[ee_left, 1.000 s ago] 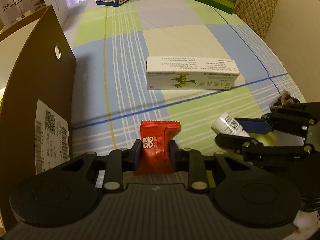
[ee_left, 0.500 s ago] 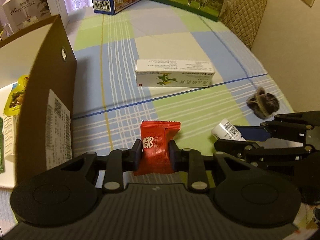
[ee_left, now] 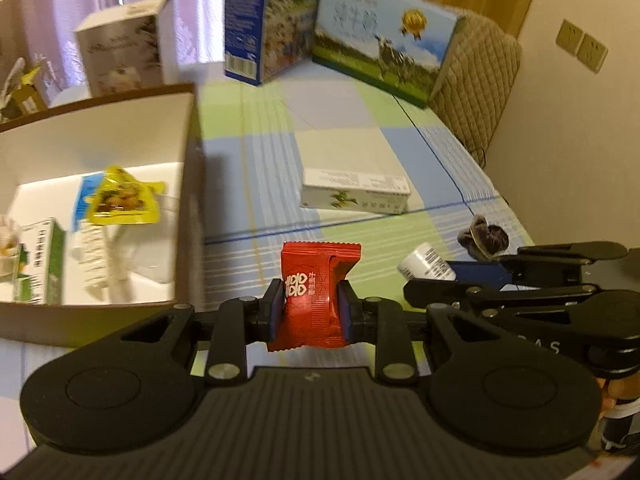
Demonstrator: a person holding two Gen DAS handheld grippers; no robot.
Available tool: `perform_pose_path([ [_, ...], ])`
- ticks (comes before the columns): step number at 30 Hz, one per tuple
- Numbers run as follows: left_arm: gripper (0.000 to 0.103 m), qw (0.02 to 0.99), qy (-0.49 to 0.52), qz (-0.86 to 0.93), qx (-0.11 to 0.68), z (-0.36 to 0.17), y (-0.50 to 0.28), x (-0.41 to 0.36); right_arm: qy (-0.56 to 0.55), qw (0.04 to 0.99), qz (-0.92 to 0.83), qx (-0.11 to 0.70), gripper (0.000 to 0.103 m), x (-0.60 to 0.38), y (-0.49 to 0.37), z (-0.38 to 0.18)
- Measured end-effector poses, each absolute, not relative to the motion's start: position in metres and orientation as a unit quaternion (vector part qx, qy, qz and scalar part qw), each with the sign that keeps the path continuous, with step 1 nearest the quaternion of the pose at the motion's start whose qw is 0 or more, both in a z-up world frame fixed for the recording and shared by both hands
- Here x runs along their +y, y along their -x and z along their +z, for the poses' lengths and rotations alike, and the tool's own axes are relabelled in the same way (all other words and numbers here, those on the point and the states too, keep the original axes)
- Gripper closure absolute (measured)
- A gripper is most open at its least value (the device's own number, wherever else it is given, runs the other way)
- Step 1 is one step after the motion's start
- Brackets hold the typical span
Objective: Organize objects
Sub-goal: 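Carry the red packet and pill bottle with both grippers over the brown box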
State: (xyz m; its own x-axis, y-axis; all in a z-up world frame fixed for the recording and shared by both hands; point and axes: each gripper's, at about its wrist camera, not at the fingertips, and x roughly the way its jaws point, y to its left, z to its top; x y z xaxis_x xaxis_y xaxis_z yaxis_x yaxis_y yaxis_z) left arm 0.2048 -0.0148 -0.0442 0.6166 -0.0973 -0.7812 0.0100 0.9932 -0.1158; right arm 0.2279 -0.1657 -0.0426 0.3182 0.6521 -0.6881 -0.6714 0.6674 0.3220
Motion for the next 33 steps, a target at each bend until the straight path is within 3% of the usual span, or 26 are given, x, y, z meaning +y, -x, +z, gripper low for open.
perform_pose_path([
  [18,0.08,0.909,0.069,0.062,0.405,-0.005,-0.152,0.119,0.01,0.773,0.497,0.394,0.079,-0.024,-0.186,-0.016],
  [33,0.08,0.903,0.054,0.112,0.411,-0.01,-0.193,0.227,0.015,0.769,0.495,0.405,0.079,0.086,-0.215,-0.026],
])
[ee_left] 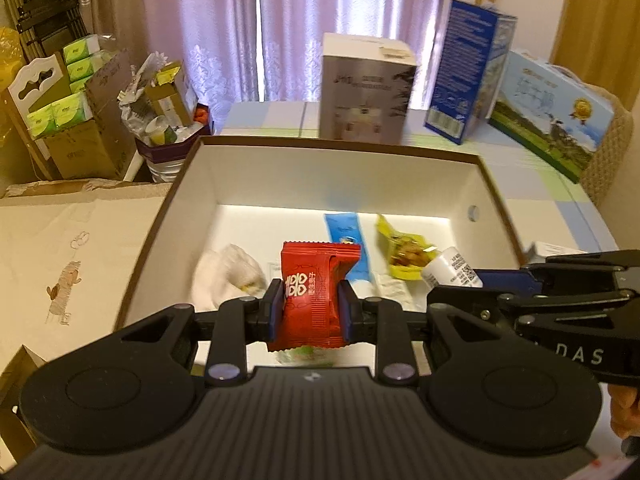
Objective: Organize objects
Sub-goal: 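Carry the red packet and pill bottle with both grippers over the brown box, then open both grippers to drop the red packet and pill bottle into the box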
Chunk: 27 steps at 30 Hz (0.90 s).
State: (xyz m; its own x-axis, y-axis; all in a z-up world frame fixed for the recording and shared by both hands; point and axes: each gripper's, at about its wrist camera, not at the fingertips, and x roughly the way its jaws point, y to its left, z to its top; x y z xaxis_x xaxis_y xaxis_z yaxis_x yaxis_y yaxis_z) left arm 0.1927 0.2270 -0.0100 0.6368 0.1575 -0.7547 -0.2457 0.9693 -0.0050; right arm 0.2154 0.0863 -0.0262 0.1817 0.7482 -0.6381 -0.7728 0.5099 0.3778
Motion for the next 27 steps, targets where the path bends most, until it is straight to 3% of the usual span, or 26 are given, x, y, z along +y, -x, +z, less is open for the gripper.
perform_pose_path([
  [24,0.079,0.887,0.046,0.096,0.45,-0.059,-0.294,0.293,-0.003,0.777,0.43,0.46,0.079,0.162,-0.292,-0.07],
  [27,0.075,0.887,0.042,0.098,0.449,-0.061,-0.298,0.296,-0.004,0.778,0.429,0.46,0.079,0.164,-0.295,-0.071],
])
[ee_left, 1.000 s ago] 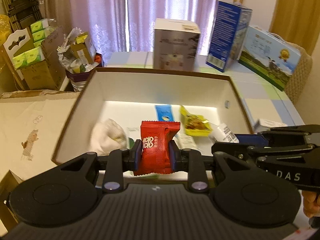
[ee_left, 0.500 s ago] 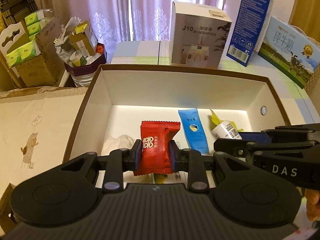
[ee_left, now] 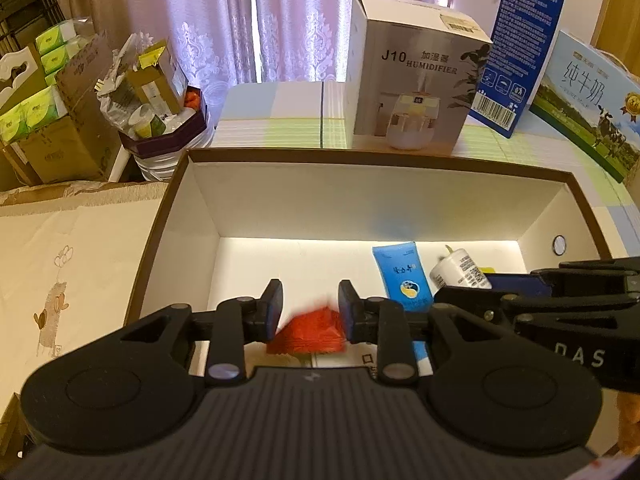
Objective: Organize objects
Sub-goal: 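Open both grippers to drop the red packet and pill bottle into the box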
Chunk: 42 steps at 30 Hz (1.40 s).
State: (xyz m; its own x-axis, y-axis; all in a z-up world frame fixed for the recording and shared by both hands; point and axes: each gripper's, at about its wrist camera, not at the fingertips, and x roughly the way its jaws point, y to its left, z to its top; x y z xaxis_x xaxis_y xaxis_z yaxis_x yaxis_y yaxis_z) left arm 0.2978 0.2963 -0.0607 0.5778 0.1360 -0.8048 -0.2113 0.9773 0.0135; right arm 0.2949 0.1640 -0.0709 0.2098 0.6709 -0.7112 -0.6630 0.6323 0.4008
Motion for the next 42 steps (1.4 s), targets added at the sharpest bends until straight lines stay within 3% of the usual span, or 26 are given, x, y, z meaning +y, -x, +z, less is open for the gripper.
perform_pose_path([
  [14,0.054,0.884,0.041,0.115,0.451,-0.061,-0.285,0.309,-0.057,0.778,0.427,0.458,0.077,0.171,-0.308,-0.072],
  [18,0.045,0.884,0.044,0.117,0.45,-0.059,-0.278,0.309,-0.06,0.784,0.43,0.443,0.061,0.171,-0.306,-0.062],
  [24,0.036,0.886,0.048,0.116,0.447,-0.052,-0.266,0.309,-0.054,0.787,0.426,0.442,0.059,0.158,-0.3,-0.054],
  [36,0.015,0.891,0.053,0.114,0.437,-0.029,-0.234,0.293,-0.011,0.796,0.419,0.436,0.046,0.121,-0.265,-0.043],
  [42,0.011,0.897,0.044,0.112,0.426,-0.016,-0.217,0.276,0.003,0.803,0.414,0.429,0.044,0.104,-0.244,-0.033],
])
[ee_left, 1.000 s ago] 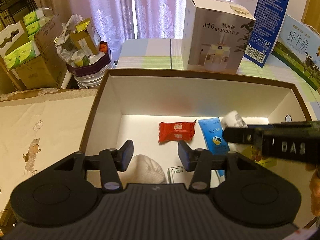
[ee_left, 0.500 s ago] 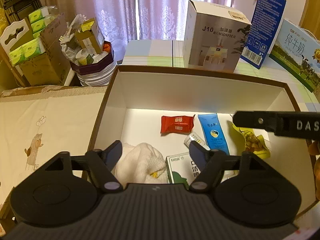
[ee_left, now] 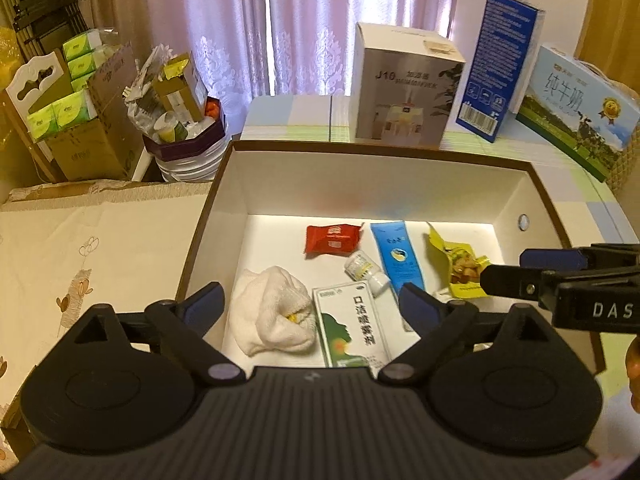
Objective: Organize objects
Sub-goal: 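Open both grippers to drop the red packet and pill bottle into the box, then withdraw both tools from the box toward the medicine box and scrunchie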
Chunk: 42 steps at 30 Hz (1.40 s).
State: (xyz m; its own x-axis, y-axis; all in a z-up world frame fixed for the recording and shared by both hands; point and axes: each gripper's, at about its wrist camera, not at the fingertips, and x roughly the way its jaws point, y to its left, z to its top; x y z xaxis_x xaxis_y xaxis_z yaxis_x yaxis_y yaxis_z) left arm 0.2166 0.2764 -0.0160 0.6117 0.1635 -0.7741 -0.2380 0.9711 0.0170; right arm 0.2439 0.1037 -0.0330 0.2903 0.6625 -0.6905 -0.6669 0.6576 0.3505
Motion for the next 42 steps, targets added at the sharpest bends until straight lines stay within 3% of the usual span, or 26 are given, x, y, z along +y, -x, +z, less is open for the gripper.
perform_pose_path([
  [42,0.011,0.889,0.032,0.055,0.453,-0.013,-0.122,0.12,-0.01,0.819,0.377,0.432,0.043,-0.066,-0.159,-0.009],
])
